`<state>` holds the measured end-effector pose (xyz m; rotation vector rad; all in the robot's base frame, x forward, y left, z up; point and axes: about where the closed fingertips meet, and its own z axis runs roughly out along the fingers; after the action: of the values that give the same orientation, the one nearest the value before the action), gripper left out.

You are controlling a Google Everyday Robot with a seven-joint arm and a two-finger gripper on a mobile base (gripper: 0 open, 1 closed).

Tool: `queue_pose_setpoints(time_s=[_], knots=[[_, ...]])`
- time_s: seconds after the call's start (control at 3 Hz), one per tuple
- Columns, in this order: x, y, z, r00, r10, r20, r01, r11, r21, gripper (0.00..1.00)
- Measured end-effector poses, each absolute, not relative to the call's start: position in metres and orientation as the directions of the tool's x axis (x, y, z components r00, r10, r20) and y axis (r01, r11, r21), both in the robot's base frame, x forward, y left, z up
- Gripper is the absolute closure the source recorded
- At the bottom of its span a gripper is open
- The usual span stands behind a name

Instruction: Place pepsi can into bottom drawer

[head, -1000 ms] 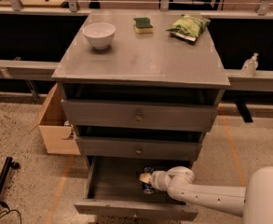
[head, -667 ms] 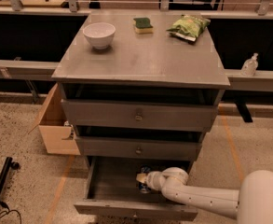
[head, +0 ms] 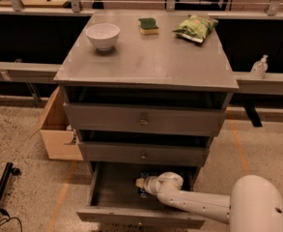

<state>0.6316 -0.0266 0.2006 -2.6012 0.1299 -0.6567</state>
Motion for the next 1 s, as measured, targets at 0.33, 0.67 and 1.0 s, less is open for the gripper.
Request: queue_pose_setpoints(time_s=[0.33,0.67,1.0], knots=[[0.638,-0.015,0.188,0.886,-0.149,0.44,0.041,-0.919,-0.393,0.61],[0.639,-0.005,0.174,0.89,-0.097,0.446,0.066,-0.939,-0.337,0.38],[0.638,0.003,0.16,0.896,-0.063,0.44,0.076,-0.954,-0.291,0.15]])
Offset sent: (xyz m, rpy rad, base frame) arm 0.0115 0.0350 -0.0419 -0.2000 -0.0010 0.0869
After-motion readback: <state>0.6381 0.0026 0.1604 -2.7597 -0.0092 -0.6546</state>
